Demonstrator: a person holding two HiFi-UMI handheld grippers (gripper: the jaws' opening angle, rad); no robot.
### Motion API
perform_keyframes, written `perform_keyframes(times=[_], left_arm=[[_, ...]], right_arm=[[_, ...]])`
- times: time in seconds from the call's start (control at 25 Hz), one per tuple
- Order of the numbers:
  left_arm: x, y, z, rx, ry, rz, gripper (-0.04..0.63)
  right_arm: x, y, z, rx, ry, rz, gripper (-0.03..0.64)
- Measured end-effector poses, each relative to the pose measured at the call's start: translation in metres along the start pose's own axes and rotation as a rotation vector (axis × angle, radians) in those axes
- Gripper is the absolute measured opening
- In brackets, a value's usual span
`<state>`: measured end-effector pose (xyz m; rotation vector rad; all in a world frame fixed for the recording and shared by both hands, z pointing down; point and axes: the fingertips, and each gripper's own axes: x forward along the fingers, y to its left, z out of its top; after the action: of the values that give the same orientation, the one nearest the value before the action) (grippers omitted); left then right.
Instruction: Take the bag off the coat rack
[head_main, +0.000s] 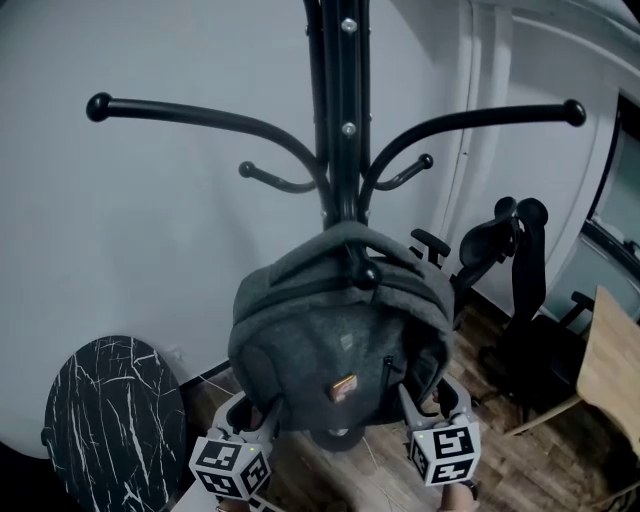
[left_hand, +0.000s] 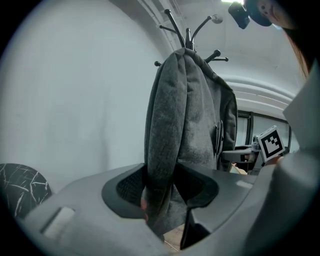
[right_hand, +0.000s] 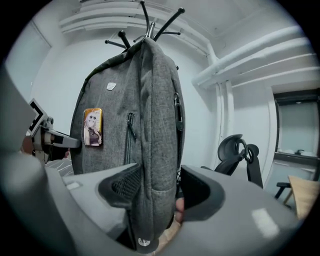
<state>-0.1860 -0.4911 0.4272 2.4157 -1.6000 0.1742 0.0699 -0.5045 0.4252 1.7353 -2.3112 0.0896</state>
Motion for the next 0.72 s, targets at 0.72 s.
perform_keyframes(times=[0.72], left_arm=[[-0.021, -0.016, 0.007, 0.059, -0.067, 0.115, 0.075]], right_arm=[[-0.027, 0.021, 0.008, -0.128, -0.070, -0.031, 0.121]])
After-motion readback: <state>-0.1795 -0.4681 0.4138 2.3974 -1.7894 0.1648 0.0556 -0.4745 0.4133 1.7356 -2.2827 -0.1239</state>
